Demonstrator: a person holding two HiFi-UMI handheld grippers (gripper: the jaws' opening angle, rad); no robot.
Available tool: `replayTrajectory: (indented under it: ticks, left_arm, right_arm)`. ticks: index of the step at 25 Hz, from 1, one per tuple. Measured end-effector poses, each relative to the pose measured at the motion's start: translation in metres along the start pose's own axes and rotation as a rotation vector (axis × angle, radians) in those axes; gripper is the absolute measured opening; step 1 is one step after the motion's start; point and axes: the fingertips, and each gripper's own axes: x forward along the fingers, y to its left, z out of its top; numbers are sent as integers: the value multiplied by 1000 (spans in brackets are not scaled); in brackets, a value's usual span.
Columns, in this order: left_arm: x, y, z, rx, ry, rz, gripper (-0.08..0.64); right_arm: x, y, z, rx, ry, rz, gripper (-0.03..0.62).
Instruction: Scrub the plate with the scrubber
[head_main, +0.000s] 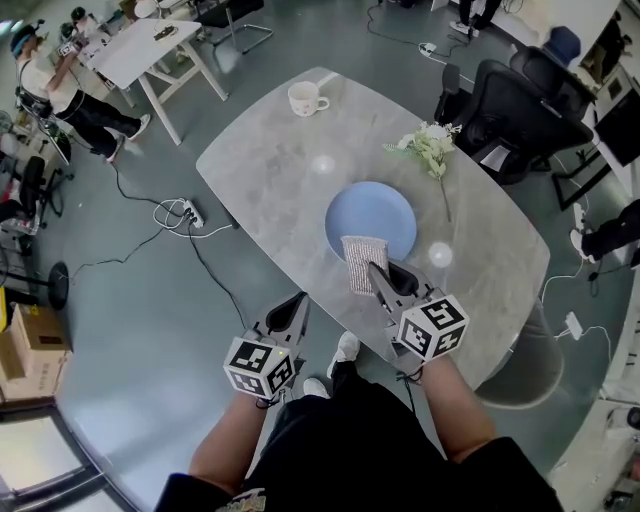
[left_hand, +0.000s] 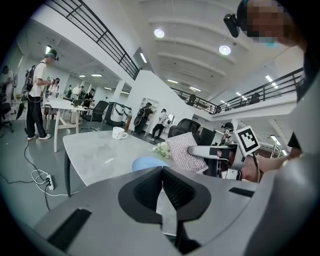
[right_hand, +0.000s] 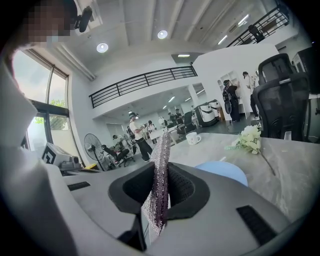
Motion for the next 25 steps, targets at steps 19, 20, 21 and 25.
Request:
replayTrajectory:
  ticks: [19, 20, 21, 25]
  left_arm:
    - [89, 24, 15, 6, 89, 50, 18]
    - [92, 28, 15, 6, 96, 54, 18]
    - [95, 31, 14, 5, 104, 58, 18]
    - [108, 44, 9, -2, 145, 57, 20]
  right_arm:
    - [16, -84, 28, 54, -3, -40, 75]
    - [18, -86, 28, 59, 1, -42, 75]
    - [21, -89, 27, 63, 4, -45, 75]
    - [32, -97, 24, 75, 17, -63, 75]
